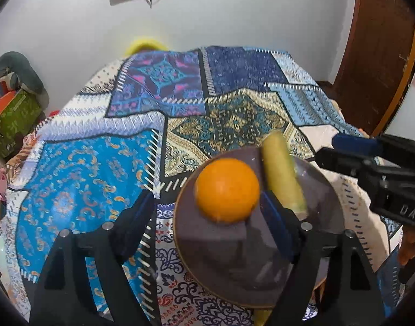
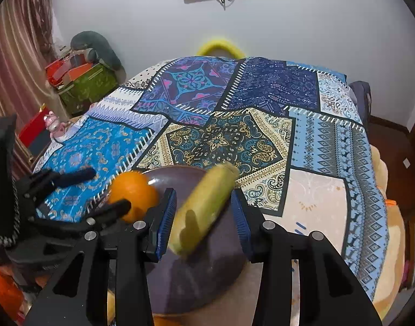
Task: Organize fruits
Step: 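Carry the banana over the purple plate and open the right tool, then grasp the yellow corn cylinder with the left tool while the right tool grasps the large orange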
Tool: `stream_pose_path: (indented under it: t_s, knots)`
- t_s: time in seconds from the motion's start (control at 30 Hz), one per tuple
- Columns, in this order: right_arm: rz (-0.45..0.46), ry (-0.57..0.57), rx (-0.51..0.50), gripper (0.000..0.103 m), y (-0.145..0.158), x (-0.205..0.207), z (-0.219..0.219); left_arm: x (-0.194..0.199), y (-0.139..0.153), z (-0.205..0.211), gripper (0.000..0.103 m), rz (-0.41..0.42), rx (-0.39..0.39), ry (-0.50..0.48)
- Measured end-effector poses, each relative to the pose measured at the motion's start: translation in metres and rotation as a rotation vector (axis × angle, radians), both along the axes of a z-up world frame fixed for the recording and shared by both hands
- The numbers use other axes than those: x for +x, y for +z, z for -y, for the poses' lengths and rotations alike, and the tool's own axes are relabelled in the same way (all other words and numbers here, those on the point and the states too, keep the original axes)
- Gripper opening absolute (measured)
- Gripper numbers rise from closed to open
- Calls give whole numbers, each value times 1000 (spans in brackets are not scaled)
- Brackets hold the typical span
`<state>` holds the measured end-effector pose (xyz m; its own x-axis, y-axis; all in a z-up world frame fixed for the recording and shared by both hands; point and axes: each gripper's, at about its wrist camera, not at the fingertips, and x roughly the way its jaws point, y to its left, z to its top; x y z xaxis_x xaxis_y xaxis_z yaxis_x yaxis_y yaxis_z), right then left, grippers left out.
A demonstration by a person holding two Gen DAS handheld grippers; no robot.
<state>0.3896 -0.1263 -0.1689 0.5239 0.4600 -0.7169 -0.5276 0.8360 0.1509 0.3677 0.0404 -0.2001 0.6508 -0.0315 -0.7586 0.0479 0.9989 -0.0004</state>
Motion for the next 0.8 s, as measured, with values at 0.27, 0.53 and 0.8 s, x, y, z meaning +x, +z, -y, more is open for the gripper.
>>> stream_pose_path:
  t_s: [0.27,0.53,0.8]
  knots:
    - [58,9,0,40,24,-32,10,-28,28,-5,80,39,4,25]
    - [114,17,-17,45,42,-82,20,-76,48,-1,80,59,17,13]
    - [107,8,-9,51,41,-121,32,-119,48,6,80,42,6,-4]
